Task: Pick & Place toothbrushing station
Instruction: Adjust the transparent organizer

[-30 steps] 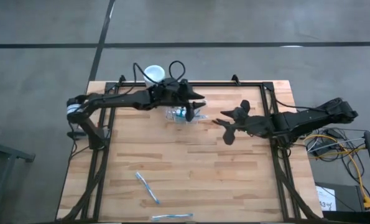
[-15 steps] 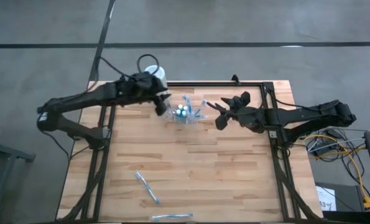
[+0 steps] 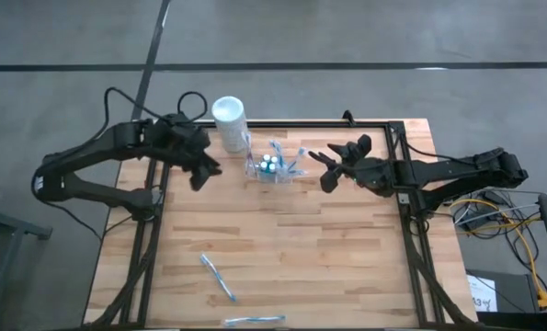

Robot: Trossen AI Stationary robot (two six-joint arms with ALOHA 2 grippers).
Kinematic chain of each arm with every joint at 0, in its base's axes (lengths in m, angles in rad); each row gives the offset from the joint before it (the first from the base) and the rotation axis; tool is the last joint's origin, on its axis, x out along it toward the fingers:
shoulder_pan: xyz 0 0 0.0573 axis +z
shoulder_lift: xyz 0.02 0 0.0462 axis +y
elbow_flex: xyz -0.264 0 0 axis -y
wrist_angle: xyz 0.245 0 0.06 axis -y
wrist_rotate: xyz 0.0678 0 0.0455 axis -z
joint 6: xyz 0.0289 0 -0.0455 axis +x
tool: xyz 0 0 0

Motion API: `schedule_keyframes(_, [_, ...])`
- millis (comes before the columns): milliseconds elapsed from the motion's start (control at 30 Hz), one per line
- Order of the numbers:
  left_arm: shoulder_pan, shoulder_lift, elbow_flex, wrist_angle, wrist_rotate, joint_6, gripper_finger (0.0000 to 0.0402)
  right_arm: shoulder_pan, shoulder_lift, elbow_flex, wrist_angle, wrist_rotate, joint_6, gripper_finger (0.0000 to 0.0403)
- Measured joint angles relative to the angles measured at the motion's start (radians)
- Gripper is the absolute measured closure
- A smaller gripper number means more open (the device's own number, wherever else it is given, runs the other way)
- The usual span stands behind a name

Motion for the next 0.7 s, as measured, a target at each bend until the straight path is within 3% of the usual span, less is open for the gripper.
schedule_keyframes(133, [-0.014,-0.003,0.000,-0.039,0.044,-0.046,0.0269,0.000,0.004,0.000,0.000,-0.001,0.030,0.0234])
schedule_keyframes(400, [-0.050,0.000,-0.077,-0.148,-0.010,-0.414,0.0269,0.005,0.005,0.000,0.001,-0.005,0.029,0.0234])
schedule_keyframes(533, [-0.088,-0.005,-0.155,-0.187,-0.045,-0.515,0.0269,0.004,0.005,0.000,0.001,-0.008,0.028,0.0234])
schedule_keyframes(700, [-0.115,-0.005,-0.242,-0.188,-0.025,-0.704,0.0269,0.004,0.005,0.000,0.003,-0.082,0.057,0.0234])
